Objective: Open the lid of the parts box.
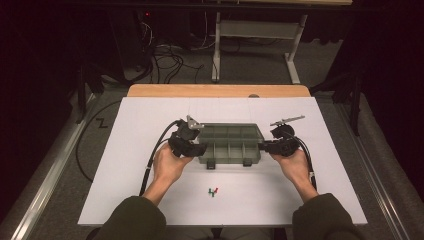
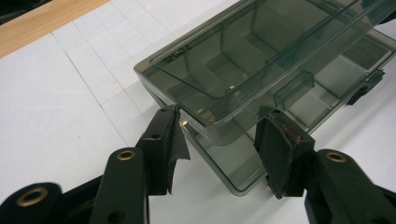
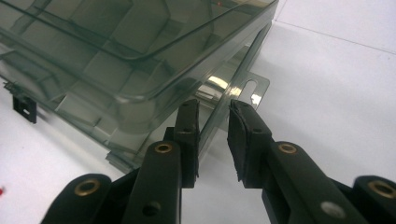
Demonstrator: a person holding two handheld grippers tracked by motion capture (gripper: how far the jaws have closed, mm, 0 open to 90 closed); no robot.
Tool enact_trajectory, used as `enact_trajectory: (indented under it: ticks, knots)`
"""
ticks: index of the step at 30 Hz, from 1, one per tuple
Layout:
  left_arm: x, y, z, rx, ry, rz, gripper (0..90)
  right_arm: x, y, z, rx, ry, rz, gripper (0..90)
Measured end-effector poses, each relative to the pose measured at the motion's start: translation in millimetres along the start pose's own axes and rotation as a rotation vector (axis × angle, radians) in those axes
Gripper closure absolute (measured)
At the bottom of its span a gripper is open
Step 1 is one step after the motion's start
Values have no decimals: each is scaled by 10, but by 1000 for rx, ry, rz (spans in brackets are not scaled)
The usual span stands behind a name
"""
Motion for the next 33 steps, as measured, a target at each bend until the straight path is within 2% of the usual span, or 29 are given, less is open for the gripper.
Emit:
enact_trajectory:
  ticks: [11, 17, 30, 33]
  knots:
    - [10, 45, 18, -7, 8, -6, 503, 27, 81, 82, 11, -14, 17, 748]
    - [15, 57, 19, -6, 6, -9, 506, -3, 90, 146, 17, -26, 35, 741]
    - [28, 96, 30, -15, 8, -20, 516, 0, 119, 186, 16, -36, 46, 753]
    - [33, 107, 38, -17, 11, -22, 519, 13, 131, 192, 25, -52, 41, 752]
Point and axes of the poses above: each handheld gripper's, and its own axes: z roughly forward along the jaws, y roughly out of its top, x roughly to its left, the point moved 4 cm from there along z, roughly forward along the jaws, and after that the axes turned 7 degrees about z, right-handed, at the moved point
